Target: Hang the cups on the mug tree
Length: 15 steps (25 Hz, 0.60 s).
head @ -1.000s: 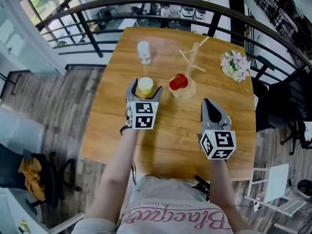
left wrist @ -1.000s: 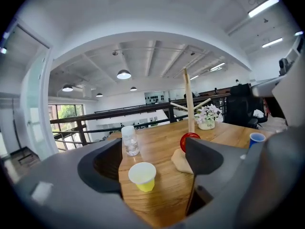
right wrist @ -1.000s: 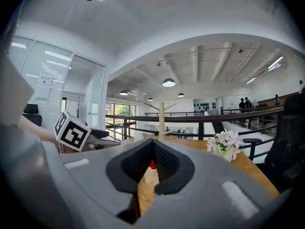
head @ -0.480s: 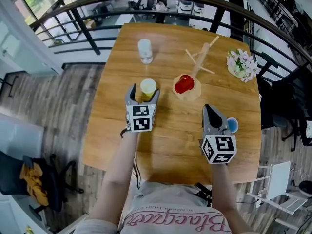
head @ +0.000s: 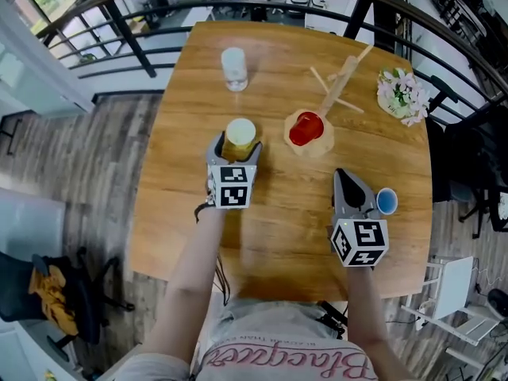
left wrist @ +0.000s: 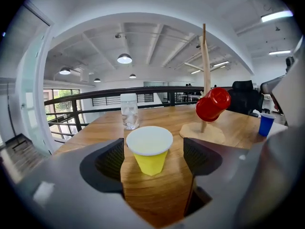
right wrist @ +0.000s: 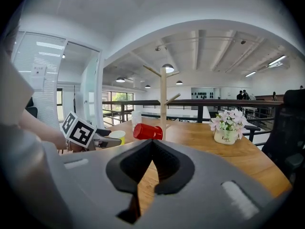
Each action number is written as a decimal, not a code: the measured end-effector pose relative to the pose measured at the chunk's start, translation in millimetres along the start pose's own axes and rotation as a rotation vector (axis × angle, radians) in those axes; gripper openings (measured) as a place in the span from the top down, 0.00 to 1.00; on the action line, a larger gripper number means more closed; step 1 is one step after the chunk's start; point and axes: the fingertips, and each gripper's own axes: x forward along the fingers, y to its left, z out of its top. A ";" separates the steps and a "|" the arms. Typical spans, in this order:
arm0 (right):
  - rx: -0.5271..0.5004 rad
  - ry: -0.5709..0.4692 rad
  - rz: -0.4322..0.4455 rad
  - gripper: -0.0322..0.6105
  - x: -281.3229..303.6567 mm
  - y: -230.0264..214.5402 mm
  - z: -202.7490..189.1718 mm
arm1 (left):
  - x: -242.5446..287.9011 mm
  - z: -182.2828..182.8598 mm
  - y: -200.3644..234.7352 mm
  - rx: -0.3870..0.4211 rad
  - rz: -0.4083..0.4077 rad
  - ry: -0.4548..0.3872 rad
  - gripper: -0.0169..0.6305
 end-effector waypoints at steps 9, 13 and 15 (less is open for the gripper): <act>-0.013 0.023 -0.013 0.95 3.9 -6.4 -19.2 | 20.3 -16.7 0.9 -0.014 0.020 0.022 0.45; -0.013 0.023 -0.016 0.95 4.8 -7.5 -20.5 | 22.0 -18.2 2.2 -0.007 0.036 0.023 0.53; -0.012 0.019 -0.015 0.95 4.3 -7.4 -18.9 | 20.7 -15.0 1.5 -0.002 0.035 0.015 0.53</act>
